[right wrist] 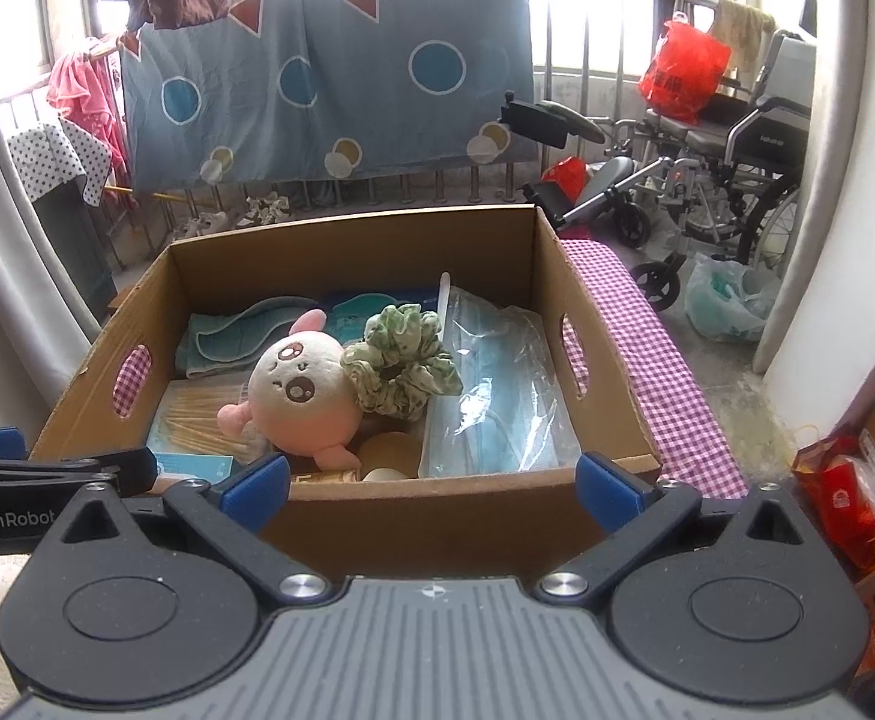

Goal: Organize soft objects

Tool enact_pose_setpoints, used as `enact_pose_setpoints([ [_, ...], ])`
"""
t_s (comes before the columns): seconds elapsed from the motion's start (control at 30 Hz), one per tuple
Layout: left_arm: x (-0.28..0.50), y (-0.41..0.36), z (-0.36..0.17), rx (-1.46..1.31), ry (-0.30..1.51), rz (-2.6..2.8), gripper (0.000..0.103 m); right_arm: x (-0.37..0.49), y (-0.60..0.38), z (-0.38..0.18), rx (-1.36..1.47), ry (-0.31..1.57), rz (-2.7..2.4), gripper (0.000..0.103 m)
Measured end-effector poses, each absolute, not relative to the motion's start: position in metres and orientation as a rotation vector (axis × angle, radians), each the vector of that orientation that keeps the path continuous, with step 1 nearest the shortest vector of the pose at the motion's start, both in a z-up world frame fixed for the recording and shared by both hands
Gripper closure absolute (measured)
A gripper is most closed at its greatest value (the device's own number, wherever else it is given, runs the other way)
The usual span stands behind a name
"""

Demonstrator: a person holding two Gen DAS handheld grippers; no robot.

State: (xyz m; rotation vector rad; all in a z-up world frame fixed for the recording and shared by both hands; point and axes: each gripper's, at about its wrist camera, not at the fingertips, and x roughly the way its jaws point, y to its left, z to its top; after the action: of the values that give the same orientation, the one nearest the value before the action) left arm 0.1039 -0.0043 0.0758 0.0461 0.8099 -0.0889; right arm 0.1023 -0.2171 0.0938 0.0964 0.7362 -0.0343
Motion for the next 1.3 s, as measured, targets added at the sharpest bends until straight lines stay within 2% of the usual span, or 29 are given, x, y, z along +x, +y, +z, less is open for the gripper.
enact_pose_setpoints([
  [1.3,0.1029,-0.0067,0.0751,0.066,0.818,-0.095,0.001,0.0973,-0.2166,0.0955,0.081,0.727,-0.048,0.0],
])
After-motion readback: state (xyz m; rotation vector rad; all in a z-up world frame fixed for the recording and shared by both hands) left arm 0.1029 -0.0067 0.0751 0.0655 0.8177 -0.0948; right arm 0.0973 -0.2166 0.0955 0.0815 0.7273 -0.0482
